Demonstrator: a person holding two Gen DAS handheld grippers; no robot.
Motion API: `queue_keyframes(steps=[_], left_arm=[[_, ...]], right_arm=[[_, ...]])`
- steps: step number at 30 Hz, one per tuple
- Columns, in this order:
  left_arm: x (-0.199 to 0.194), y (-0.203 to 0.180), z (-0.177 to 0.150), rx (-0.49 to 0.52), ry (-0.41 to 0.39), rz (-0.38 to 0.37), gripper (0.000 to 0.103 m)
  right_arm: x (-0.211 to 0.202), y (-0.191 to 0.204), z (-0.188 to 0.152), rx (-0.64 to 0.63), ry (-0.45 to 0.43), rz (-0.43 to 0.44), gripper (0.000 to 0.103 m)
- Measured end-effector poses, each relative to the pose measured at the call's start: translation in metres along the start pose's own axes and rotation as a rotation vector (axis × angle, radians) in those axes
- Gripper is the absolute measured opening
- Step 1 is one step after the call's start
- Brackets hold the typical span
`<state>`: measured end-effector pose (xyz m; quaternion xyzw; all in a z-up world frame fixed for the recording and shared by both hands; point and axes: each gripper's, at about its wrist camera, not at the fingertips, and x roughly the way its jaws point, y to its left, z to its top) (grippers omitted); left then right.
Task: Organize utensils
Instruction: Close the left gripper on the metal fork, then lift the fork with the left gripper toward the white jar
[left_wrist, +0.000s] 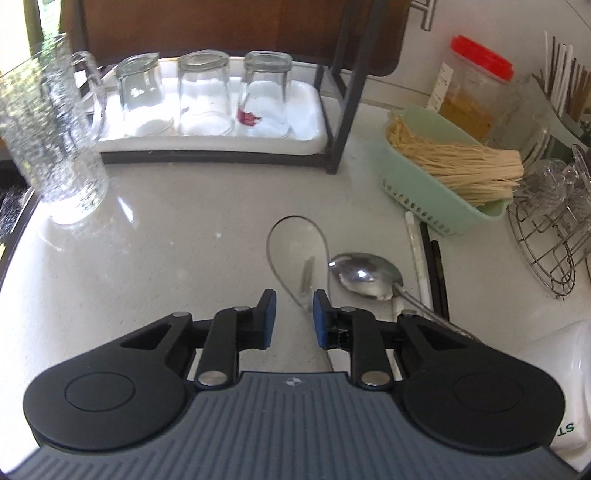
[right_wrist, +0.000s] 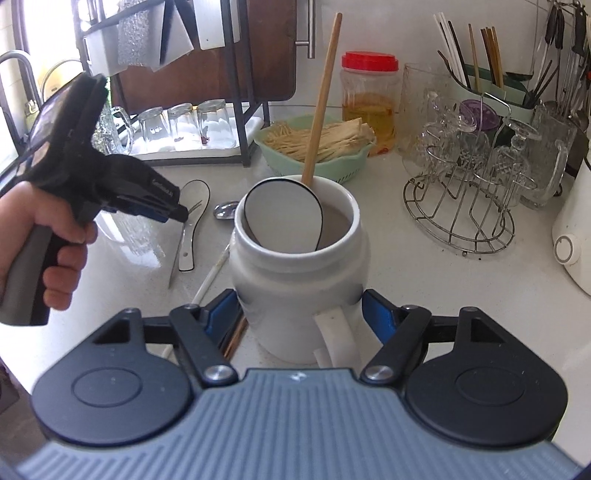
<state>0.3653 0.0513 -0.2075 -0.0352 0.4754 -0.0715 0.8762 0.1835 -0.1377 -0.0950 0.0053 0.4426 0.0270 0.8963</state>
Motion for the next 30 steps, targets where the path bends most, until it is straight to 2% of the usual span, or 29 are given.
queue_keyframes(steps=[8,13,22,25,30], left_arm=[[0.007,-0.013,0.004,0.069,-0.015,-0.001,0.023],[0.010,-0.020,0.007,0.119,-0.031,-0.003,0.016],[0.022,-0.024,0.014,0.166,-0.018,0.031,0.015],[0.024,-0.024,0.016,0.174,-0.013,0.036,0.006],[0.023,-0.022,0.017,0.167,-0.008,0.044,0.002]], right_arm=[[0.001,0.000,-0.001,0.020,0.014,-0.010,0.076],[0.002,0.000,-0.001,0.037,0.023,-0.019,0.076],[0.002,0.005,0.001,0.024,0.015,-0.032,0.077],[0.003,0.007,0.000,0.014,0.016,-0.039,0.078],[0.002,0.007,0.001,0.012,0.019,-0.038,0.077]])
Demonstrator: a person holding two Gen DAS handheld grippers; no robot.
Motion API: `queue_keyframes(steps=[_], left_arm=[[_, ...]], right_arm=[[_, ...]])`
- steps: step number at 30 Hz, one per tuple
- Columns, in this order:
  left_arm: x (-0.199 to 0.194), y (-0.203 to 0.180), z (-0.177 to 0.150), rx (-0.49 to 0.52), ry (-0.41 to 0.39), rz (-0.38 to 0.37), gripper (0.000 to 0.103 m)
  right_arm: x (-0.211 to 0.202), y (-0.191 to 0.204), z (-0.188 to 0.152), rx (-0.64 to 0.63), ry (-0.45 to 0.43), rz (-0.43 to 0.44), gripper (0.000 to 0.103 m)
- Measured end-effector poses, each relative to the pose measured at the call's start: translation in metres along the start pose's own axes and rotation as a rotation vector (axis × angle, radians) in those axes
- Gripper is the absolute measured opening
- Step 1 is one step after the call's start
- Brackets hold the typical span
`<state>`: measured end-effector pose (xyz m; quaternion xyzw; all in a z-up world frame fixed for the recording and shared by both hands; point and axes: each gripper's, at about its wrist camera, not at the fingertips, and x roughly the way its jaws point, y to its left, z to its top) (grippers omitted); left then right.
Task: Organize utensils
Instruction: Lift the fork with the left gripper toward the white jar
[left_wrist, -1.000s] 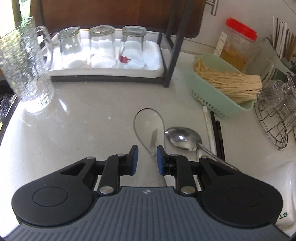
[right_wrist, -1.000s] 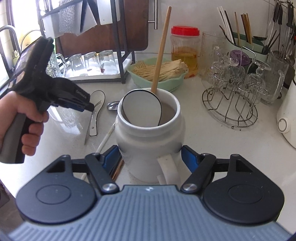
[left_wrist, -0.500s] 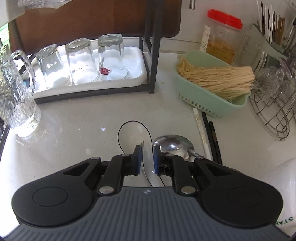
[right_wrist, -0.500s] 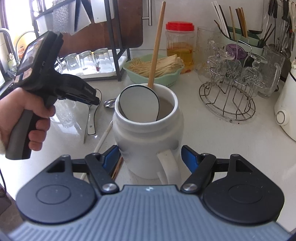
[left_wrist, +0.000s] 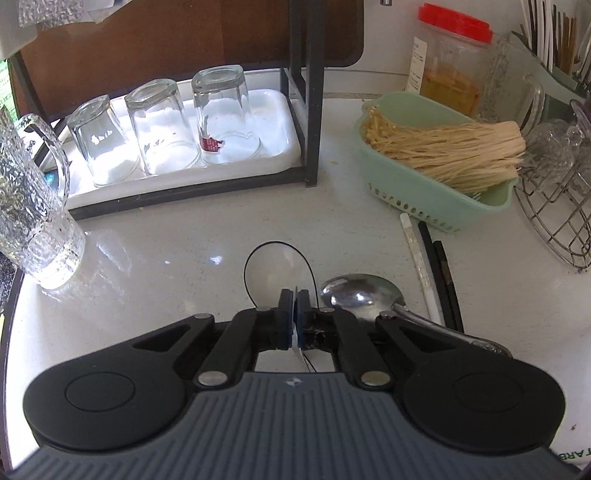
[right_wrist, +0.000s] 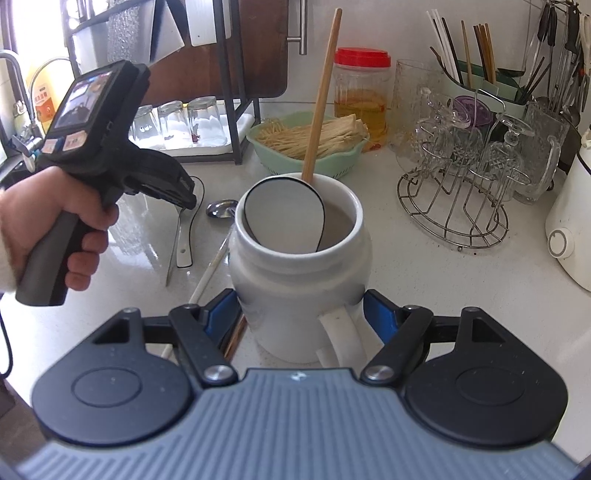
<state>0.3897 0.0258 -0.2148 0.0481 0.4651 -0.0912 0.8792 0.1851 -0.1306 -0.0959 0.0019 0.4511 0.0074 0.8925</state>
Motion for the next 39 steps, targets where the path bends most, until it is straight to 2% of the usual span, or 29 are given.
queue_keyframes(steps=[11,16,22,29,33,39], left_arm=[[-0.033,0.003,-0.002,-0.045,-0.030,-0.044,0.001],[-0.057,-0.010,-0.004,-0.043,-0.066,-0.031,0.001],[-0.092,-0.026,-0.011,-0.089,-0.106,-0.017,0.001],[-0.142,-0.041,-0.009,-0.106,-0.198,-0.012,0.001],[-0.175,-0.049,-0.001,-0.118,-0.275,-0.021,0.001],[-0.215,-0.058,0.011,-0.136,-0.394,-0.075,0.001]], right_arm=[[0.000,-0.003,0.002,-0.025,0.002,0.022,0.078],[0.002,-0.010,0.002,-0.042,0.003,0.061,0.079],[0.008,-0.017,0.002,-0.081,-0.004,0.108,0.081],[0.008,-0.021,0.000,-0.093,-0.028,0.131,0.080],[0.008,-0.026,0.000,-0.083,-0.042,0.140,0.090],[0.011,-0.026,0.001,-0.108,-0.071,0.144,0.092]])
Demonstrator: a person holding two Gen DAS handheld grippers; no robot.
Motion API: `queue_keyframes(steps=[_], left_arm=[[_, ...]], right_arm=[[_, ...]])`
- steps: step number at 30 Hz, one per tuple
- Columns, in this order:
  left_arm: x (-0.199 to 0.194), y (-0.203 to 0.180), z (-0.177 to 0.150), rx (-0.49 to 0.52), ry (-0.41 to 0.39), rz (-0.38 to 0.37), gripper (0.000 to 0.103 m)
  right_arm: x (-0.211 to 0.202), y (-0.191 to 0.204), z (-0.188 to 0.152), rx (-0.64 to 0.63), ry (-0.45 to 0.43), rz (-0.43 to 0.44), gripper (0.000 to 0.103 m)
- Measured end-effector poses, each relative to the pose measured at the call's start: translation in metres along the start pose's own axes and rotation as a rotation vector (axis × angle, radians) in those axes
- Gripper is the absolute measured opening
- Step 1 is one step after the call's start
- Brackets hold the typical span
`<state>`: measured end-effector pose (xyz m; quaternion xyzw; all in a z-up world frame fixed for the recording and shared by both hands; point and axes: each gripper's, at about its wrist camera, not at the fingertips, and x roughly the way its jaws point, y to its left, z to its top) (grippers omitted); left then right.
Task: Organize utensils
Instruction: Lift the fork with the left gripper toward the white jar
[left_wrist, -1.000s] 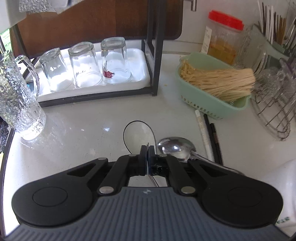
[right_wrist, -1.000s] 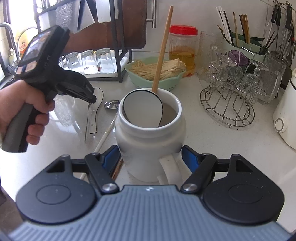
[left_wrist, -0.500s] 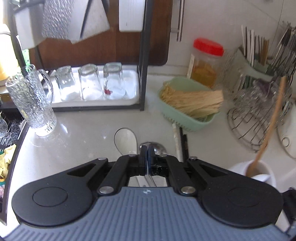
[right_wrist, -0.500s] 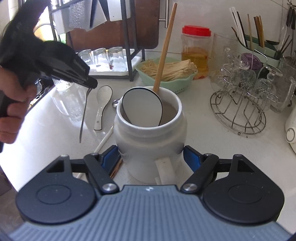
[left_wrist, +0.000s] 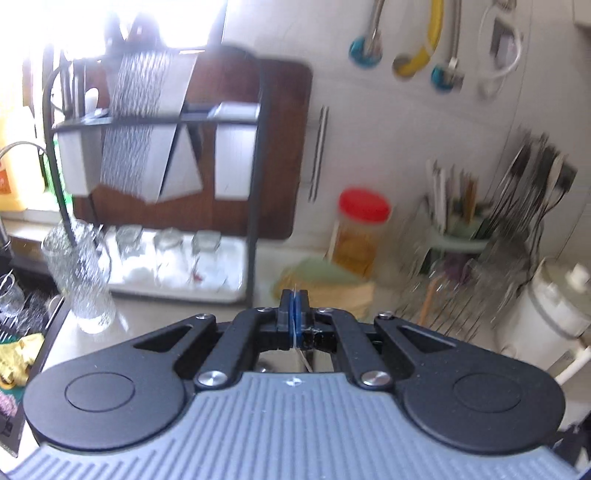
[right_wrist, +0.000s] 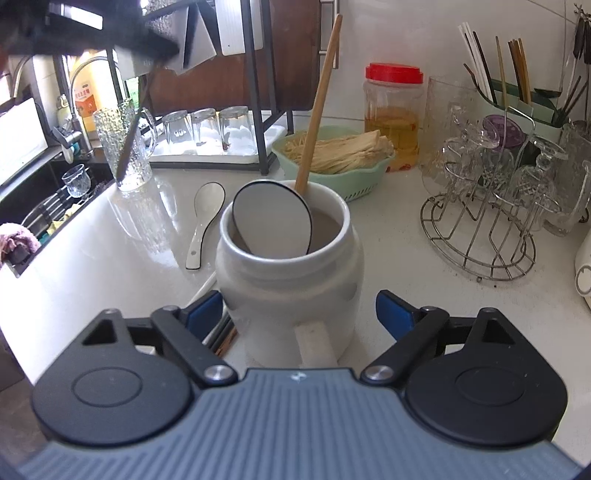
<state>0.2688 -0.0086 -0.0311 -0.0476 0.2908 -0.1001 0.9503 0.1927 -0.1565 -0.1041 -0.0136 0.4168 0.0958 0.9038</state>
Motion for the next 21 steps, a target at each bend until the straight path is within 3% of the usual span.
queue_keyframes(steps=[8,21], left_arm=[[0.004,-0.026,0.004,0.037,-0.015,-0.105,0.001],[0.033,-0.062,-0.016,0.151,-0.017,-0.117,0.001]], right_arm=[[0.000,0.007,0.001,-0.030,-0.057,-0.019,0.091],[-0.002,0.005,-0.002,-0.025,-0.070,-0.001,0.088]])
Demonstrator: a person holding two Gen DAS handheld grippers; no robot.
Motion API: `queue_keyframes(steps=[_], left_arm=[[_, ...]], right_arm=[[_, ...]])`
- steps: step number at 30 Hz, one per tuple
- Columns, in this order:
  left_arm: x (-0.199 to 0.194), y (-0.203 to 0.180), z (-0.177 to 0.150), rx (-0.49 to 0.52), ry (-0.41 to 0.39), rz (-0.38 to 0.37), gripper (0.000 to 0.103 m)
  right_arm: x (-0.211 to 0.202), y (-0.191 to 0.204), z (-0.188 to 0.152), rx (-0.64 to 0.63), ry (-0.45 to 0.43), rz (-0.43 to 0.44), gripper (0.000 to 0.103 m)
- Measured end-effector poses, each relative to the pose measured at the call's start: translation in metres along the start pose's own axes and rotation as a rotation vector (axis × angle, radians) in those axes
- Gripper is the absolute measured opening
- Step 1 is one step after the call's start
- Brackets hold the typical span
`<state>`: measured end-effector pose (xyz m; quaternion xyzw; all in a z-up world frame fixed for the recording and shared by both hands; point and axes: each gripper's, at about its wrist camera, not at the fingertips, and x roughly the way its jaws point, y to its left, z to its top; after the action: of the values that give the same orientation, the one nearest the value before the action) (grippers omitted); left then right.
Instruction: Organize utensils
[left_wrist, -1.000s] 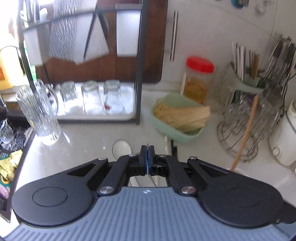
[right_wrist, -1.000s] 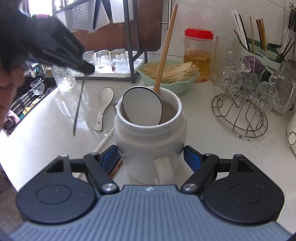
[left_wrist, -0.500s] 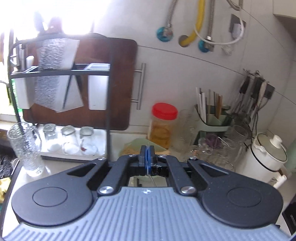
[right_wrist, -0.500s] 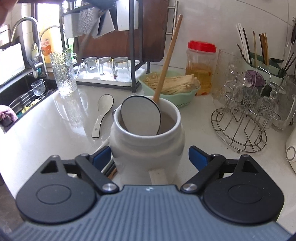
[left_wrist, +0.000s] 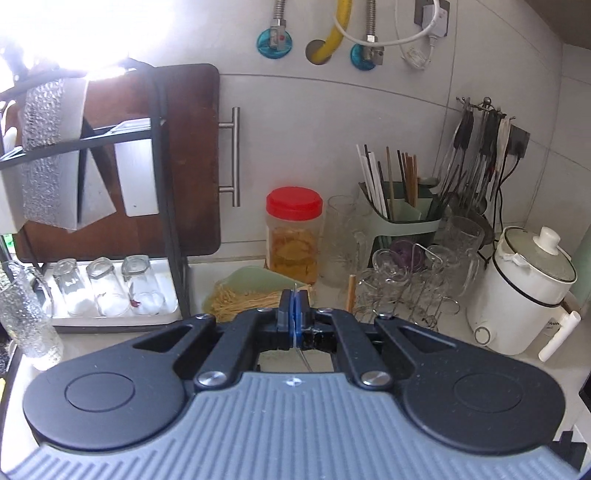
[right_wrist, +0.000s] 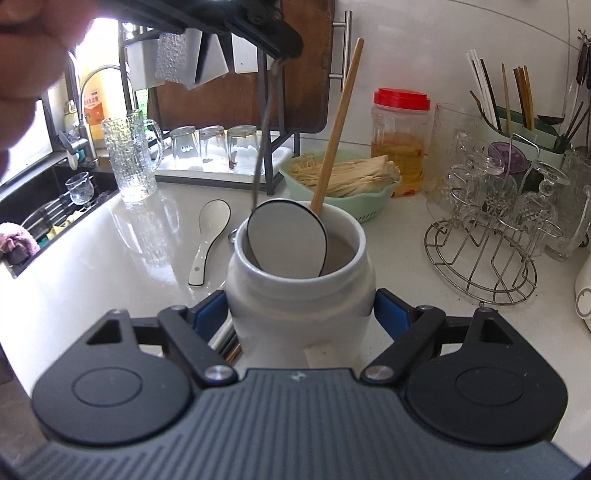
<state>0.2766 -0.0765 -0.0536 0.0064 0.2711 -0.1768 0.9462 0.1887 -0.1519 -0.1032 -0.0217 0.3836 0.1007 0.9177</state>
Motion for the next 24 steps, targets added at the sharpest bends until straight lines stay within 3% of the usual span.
queue_keyframes(steps=[19,24], left_arm=[[0.003,-0.014,-0.030,0.016,0.010,0.031,0.001],[0.003,-0.010,-0.027,-0.018,-0.003,0.038,0.001]], right_arm=[[0.000,-0.001,-0.001,-0.006,-0.017,0.018,0.088],[0.000,-0.001,-0.001,-0.007,-0.017,0.018,0.088]])
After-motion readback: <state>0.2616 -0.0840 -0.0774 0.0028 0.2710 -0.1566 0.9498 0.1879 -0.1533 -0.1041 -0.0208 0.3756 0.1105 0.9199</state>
